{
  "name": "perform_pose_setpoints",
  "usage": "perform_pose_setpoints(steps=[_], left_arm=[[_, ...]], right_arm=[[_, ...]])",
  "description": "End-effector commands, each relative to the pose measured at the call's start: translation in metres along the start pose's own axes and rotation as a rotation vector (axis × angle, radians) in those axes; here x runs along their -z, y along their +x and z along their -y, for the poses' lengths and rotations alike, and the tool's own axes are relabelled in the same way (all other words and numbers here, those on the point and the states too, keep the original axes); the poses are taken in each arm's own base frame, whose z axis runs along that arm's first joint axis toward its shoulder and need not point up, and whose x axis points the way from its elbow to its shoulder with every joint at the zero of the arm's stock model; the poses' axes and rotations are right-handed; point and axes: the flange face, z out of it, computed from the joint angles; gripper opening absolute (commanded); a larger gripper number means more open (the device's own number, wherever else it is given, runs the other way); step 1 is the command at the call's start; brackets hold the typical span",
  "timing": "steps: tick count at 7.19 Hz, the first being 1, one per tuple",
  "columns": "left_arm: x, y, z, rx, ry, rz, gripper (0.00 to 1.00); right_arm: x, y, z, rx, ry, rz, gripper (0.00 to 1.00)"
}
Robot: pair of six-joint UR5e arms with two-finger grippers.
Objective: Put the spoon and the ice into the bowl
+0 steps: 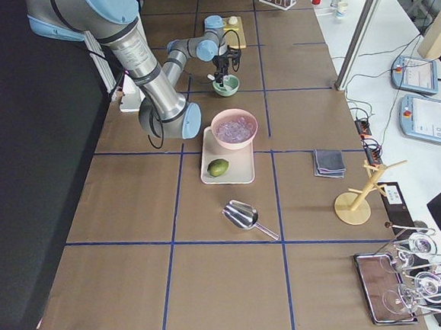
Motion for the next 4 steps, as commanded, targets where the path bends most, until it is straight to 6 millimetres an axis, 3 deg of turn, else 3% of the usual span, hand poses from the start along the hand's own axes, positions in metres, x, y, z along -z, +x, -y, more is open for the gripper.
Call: perform_pose_setpoints(steps=[1, 3, 4], left_arm=[[0.000, 0.000, 0.000, 0.000, 0.000, 0.000, 1.00], [0.000, 0.000, 0.000, 0.000, 0.000, 0.000, 1.00], [0.000, 0.000, 0.000, 0.000, 0.000, 0.000, 1.00]], right_arm=[[0.001, 0.001, 0.002, 0.006, 0.002, 0.004, 0.98], [0.011, 0.001, 0.019, 0.000, 0.010, 0.012, 0.98], [0.022, 0.000, 0.039, 0.009, 0.005, 0.020, 0.98]])
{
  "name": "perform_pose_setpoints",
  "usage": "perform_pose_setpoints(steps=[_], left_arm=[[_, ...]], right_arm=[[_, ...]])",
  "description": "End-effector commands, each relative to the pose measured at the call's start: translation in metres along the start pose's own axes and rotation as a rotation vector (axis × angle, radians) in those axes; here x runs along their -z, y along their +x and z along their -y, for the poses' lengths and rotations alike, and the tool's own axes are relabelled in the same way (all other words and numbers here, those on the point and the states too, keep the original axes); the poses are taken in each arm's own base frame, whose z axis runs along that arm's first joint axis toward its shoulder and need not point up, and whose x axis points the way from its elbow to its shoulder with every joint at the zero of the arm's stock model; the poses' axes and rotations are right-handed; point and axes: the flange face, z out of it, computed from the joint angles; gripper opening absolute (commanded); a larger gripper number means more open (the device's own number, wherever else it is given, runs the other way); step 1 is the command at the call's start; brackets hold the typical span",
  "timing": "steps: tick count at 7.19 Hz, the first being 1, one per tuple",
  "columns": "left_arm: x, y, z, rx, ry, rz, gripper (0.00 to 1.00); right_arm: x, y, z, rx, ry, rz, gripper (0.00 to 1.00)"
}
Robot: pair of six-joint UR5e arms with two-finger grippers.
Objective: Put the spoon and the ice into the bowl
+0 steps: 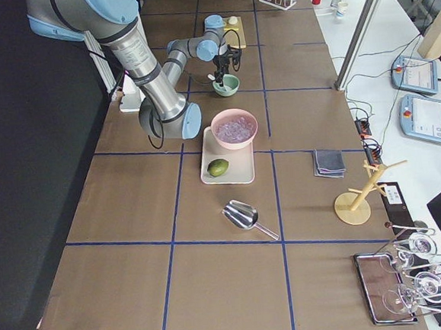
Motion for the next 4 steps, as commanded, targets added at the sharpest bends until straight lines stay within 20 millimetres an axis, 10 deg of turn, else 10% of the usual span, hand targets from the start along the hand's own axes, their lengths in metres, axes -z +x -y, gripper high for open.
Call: perform_pose_setpoints(steps=[1, 4], left_arm=[[0.000, 0.000, 0.000, 0.000, 0.000, 0.000, 1.00], [0.000, 0.000, -0.001, -0.006, -0.007, 0.002, 1.00]], right_arm=[[0.023, 0.006, 0.052, 0.007, -0.025, 0.015, 0.98], [0.054, 0.095, 0.147, 0.124, -0.075, 0.028, 0.99]])
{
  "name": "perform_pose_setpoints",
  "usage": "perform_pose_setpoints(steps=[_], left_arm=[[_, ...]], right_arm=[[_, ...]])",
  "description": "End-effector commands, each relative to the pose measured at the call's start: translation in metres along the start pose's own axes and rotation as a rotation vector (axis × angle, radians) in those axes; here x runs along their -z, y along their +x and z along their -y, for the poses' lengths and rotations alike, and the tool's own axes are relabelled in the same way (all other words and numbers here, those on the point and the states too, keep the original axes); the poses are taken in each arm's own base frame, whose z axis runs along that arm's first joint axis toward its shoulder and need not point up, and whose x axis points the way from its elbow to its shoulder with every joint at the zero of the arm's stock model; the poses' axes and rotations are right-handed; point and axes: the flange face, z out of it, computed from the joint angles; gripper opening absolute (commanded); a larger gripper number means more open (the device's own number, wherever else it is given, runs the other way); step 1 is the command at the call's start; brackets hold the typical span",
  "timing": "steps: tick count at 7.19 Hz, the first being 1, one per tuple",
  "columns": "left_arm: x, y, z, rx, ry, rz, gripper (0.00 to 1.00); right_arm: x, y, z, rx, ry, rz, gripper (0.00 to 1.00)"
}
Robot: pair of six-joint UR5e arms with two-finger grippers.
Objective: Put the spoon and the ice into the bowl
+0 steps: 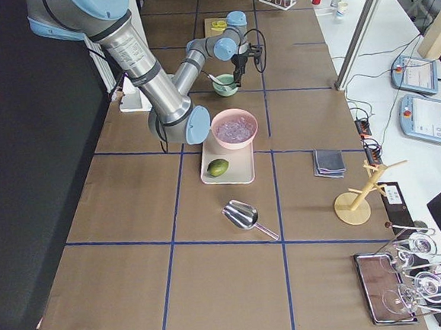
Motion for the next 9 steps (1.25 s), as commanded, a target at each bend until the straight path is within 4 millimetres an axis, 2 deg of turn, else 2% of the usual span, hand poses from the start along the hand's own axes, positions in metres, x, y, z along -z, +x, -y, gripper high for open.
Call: perform_pose_setpoints(steps=[1, 2, 3, 4, 5, 6, 7, 8, 9], left_arm=[[-0.004, -0.004, -0.005, -0.035, -0.014, 0.002, 1.00], [-0.006, -0.008, -0.009, -0.068, -0.022, 0.001, 1.00], [-0.001, -0.014, -0.010, -0.082, -0.010, 0.004, 1.00], [0.001, -0.024, -0.013, -0.085, -0.005, 0.008, 1.00], [0.005, -0.034, -0.017, -0.059, -0.001, 0.011, 1.00], [0.006, -0.034, -0.016, -0.051, 0.000, 0.016, 1.00], [0.006, -0.034, -0.016, -0.052, 0.001, 0.016, 1.00], [0.005, -0.035, -0.016, -0.050, -0.001, 0.015, 1.00], [0.005, -0.035, -0.016, -0.050, -0.001, 0.015, 1.00]], right_arm=[[0.048, 0.092, 0.076, 0.078, -0.041, 0.008, 0.99], [0.077, 0.133, 0.105, 0.146, -0.042, -0.013, 0.99], [0.097, 0.183, 0.120, 0.228, -0.030, -0.049, 0.99], [0.113, 0.223, 0.143, 0.291, -0.024, -0.090, 0.99], [0.122, 0.257, 0.160, 0.360, -0.035, -0.122, 0.99], [0.128, 0.306, 0.176, 0.391, -0.055, -0.113, 0.99], [0.134, 0.365, 0.186, 0.443, -0.083, -0.095, 0.99], [0.139, 0.431, 0.183, 0.483, -0.095, -0.111, 0.99], [0.146, 0.487, 0.183, 0.518, -0.103, -0.122, 0.99]])
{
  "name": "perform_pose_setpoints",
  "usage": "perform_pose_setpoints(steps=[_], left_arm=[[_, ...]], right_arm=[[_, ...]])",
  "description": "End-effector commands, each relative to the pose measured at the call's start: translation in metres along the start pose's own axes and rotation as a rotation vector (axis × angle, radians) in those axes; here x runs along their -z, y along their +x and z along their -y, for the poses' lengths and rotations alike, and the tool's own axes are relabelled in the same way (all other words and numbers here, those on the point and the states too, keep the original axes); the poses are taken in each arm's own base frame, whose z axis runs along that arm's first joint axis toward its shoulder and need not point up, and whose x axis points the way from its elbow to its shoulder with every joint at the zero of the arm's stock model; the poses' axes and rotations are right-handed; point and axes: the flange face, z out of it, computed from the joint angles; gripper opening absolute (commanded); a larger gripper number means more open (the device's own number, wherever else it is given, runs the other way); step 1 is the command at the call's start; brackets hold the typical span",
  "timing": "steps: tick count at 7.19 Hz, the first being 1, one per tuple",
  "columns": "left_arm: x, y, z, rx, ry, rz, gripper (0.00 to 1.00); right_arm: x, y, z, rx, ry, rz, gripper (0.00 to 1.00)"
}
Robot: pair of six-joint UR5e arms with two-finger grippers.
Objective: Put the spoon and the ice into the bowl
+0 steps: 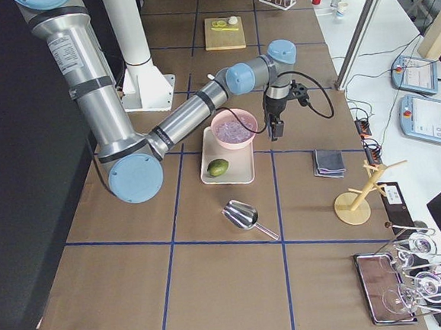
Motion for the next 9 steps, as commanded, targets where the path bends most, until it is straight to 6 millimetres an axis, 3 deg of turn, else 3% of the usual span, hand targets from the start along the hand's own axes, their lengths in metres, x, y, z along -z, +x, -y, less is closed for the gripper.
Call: perform_pose_setpoints(steps=[1, 3, 5, 6, 9], left_arm=[[0.000, -0.001, 0.001, 0.001, 0.000, 0.000, 1.00], [0.000, 0.000, 0.001, -0.001, 0.001, -0.001, 1.00], [0.003, 0.003, 0.000, -0.012, 0.009, -0.006, 1.00], [0.007, 0.005, 0.000, -0.018, 0.018, -0.005, 1.00], [0.001, -0.001, -0.001, -0.013, 0.012, -0.007, 1.00]], right_arm=[[-0.007, 0.112, -0.070, 0.073, -0.030, 0.009, 0.99], [-0.018, 0.185, -0.141, 0.029, -0.053, 0.029, 0.99], [-0.035, 0.219, -0.190, -0.057, -0.068, 0.034, 0.99], [-0.040, 0.220, -0.204, -0.061, -0.044, 0.028, 0.99], [-0.038, 0.218, -0.200, -0.115, -0.010, 0.019, 0.99]])
